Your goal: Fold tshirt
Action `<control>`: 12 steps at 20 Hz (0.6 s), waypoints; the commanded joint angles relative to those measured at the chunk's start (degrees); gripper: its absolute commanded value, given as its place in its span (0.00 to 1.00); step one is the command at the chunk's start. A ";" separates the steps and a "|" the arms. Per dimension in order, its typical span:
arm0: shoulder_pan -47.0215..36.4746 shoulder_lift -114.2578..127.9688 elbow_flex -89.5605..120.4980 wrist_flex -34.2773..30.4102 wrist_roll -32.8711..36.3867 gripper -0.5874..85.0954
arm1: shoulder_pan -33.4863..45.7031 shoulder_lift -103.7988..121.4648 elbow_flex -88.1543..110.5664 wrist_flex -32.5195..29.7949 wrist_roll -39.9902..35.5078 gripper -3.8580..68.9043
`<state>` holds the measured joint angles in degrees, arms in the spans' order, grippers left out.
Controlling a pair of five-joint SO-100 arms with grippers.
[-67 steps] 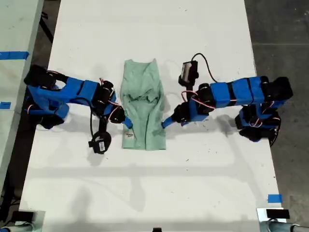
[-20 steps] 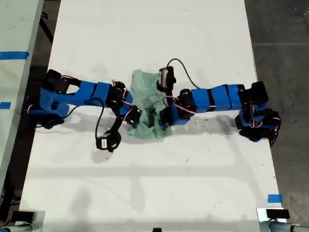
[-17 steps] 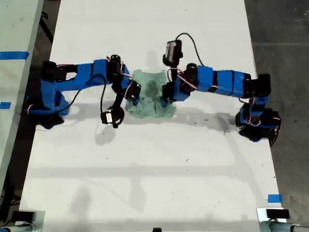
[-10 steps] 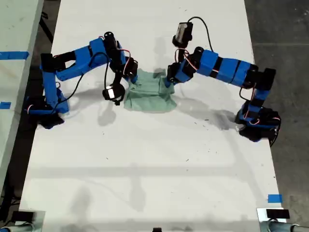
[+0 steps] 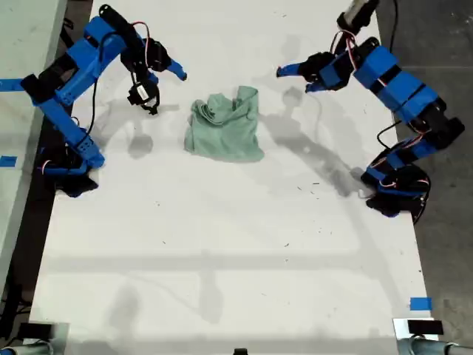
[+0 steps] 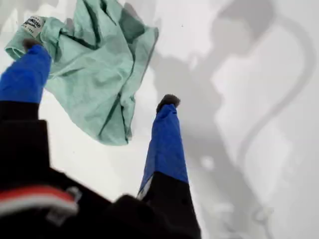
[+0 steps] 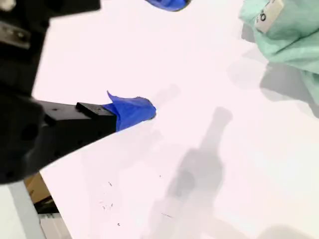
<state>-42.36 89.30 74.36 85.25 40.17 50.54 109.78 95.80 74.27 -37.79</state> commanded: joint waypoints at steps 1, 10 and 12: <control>-0.44 17.58 16.70 -5.45 0.00 0.32 | 0.79 21.45 14.94 -2.20 2.46 0.39; 23.64 68.20 81.65 -36.65 -16.17 0.01 | -28.30 82.88 68.29 -0.79 33.93 0.03; 28.13 74.00 89.12 -39.55 -19.07 0.01 | -33.31 82.88 75.06 -0.62 40.61 0.03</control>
<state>-18.46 157.85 158.64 48.52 23.99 21.45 190.81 167.26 73.48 -2.72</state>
